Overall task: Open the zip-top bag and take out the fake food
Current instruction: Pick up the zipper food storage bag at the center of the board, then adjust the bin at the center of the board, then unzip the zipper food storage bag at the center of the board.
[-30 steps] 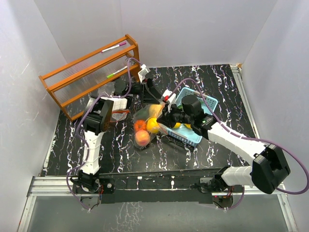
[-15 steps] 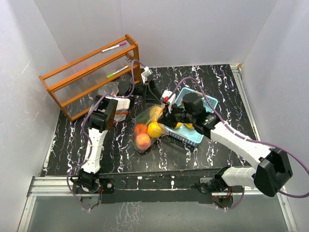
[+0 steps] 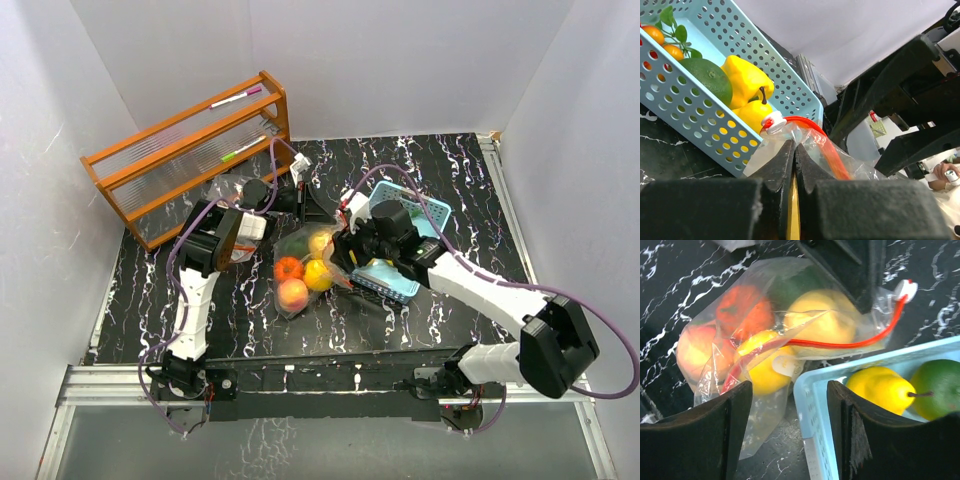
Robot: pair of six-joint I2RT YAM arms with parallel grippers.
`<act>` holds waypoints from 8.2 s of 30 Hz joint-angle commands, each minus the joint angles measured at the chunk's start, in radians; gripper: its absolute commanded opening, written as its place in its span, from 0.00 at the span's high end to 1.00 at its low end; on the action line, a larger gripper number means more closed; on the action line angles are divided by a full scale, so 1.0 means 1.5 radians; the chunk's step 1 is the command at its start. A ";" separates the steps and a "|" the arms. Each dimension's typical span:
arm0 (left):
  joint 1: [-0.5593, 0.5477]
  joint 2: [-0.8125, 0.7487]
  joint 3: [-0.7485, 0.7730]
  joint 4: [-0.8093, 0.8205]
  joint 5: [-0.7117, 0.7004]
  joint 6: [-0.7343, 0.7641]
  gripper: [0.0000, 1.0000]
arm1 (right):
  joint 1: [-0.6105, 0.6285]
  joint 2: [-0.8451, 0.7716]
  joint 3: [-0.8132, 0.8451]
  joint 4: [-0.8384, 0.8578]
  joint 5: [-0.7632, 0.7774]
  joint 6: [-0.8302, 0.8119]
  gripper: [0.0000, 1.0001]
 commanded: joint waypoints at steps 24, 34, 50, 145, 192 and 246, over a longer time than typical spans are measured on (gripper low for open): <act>0.019 -0.133 0.008 0.127 -0.087 -0.009 1.00 | -0.073 -0.175 -0.101 -0.133 -0.069 0.165 0.93; 0.033 -0.168 0.000 0.128 -0.143 -0.004 1.00 | -0.078 -0.121 -0.165 -0.077 -0.055 0.221 0.93; 0.049 -0.214 -0.033 0.128 -0.133 -0.017 1.00 | -0.376 -0.060 -0.145 -0.012 0.009 0.265 0.92; -0.002 -0.324 -0.081 -0.378 -0.182 0.379 0.90 | -0.080 0.119 0.295 0.085 0.173 0.133 0.93; 0.084 -0.405 -0.153 -0.206 -0.228 0.274 0.19 | -0.135 0.078 0.182 0.424 -0.265 0.407 0.93; 0.054 -0.371 -0.192 0.127 -0.108 0.142 0.26 | -0.122 0.063 0.207 0.328 -0.241 0.410 0.92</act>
